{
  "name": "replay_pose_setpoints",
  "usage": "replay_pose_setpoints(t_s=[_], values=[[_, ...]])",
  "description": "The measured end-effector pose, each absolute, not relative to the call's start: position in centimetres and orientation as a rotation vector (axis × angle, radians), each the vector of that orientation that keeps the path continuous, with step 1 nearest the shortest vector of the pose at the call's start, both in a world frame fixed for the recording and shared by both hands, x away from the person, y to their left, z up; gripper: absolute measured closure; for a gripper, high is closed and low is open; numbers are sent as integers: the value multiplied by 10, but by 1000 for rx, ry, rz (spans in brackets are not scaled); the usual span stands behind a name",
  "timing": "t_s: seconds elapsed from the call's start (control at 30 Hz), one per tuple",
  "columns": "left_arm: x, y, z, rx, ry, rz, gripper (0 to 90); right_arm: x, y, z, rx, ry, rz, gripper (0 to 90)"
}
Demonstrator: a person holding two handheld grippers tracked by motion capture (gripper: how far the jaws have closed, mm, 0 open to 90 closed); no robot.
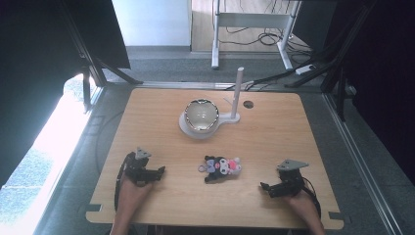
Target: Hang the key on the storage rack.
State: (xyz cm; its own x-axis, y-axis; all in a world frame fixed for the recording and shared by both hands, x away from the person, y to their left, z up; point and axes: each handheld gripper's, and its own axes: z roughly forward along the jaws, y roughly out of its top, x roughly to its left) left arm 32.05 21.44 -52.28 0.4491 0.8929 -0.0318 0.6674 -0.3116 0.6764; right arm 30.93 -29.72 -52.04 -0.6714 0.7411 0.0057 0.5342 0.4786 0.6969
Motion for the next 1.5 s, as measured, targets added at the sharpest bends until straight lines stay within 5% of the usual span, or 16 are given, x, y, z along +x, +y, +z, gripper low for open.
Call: replay_pose_setpoints(t_s=[1.5], values=[[321,214,-523,2080,1300,469,77,318,-287,-500,953,2550,910,0]])
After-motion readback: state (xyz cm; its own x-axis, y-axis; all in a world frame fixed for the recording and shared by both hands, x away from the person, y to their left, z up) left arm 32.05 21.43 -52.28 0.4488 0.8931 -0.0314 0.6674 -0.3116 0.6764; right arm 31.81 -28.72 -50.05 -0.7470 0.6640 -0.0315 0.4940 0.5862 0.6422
